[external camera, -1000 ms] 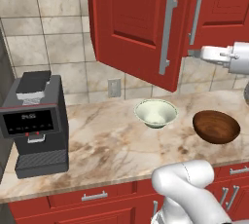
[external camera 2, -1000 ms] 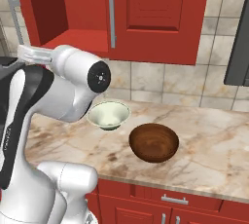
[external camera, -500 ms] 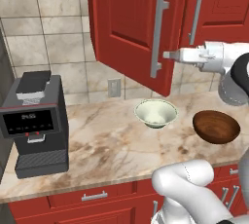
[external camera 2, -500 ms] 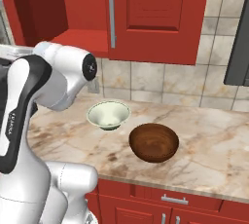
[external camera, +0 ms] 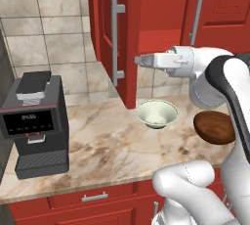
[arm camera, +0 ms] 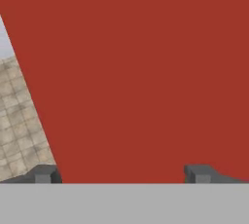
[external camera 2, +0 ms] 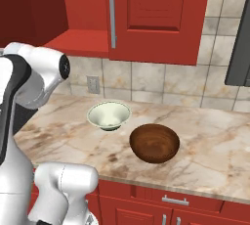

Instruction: Open the cabinet. Pick the bowls from the counter and place them in the cabinet. Then close the cabinet.

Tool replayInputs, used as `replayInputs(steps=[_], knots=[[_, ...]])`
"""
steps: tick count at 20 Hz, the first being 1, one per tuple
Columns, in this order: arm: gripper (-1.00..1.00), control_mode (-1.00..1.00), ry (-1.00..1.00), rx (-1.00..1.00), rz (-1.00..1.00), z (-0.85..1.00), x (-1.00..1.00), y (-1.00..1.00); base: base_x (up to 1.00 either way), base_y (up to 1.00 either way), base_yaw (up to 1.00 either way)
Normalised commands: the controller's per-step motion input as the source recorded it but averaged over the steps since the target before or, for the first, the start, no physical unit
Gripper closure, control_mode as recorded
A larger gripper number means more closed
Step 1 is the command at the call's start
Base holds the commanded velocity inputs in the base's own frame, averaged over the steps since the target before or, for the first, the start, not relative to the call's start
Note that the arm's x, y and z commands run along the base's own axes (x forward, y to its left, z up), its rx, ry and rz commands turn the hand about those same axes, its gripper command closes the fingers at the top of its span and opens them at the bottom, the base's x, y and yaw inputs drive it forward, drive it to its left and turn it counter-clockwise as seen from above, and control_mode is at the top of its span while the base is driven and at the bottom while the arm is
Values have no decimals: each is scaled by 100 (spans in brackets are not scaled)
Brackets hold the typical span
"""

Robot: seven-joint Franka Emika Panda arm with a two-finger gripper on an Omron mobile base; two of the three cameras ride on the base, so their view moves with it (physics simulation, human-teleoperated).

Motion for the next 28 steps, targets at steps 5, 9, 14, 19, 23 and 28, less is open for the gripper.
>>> replayInputs(steps=[5,9,14,19,23,28], knots=[[-100,-100,0,0,-2,5,0,0,0,0,0],[-100,-100,-15,-4,-16,63,-37,-77,0,0,0],[-100,-100,-20,-21,-23,35,-36,-68,0,0,0],[-100,-100,-13,-28,-33,0,-14,-47,0,0,0],[-100,-100,-9,-21,-45,0,-4,-48,0,0,0],[-100,-100,-12,-5,-52,-6,-7,-62,0,0,0]])
